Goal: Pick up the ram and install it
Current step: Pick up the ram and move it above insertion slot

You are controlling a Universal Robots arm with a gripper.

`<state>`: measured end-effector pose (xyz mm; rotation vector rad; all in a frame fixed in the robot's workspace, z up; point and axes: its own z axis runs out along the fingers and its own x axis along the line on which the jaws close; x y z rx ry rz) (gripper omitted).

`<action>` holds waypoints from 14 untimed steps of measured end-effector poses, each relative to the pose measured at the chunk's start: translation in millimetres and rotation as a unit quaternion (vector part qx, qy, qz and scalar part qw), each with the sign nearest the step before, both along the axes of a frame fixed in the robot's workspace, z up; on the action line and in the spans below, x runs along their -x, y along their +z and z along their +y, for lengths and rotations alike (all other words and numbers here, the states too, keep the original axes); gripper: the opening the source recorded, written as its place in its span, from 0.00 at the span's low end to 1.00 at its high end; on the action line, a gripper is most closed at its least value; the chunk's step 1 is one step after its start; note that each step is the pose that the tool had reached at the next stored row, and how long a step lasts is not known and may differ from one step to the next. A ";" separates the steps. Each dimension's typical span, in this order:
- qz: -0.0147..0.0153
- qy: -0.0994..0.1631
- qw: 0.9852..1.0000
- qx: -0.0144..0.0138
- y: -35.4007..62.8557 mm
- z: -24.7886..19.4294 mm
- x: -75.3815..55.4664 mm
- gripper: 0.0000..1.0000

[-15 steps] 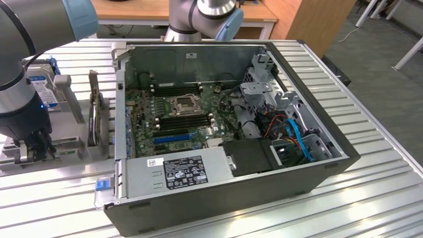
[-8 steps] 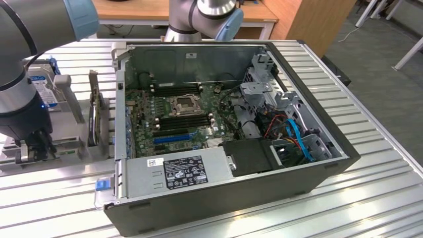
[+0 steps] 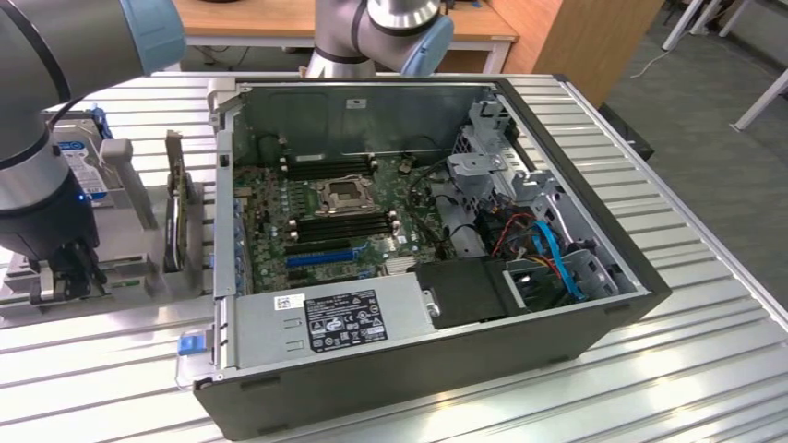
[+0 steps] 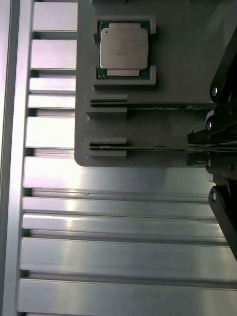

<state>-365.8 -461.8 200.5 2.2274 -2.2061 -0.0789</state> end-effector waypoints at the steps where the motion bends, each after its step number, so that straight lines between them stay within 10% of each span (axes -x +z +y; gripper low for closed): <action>1: 0.000 0.000 1.000 0.000 0.2 0.0 0.0 0.21; 14: 0.000 0.000 1.000 0.000 0.6 0.0 0.0 0.21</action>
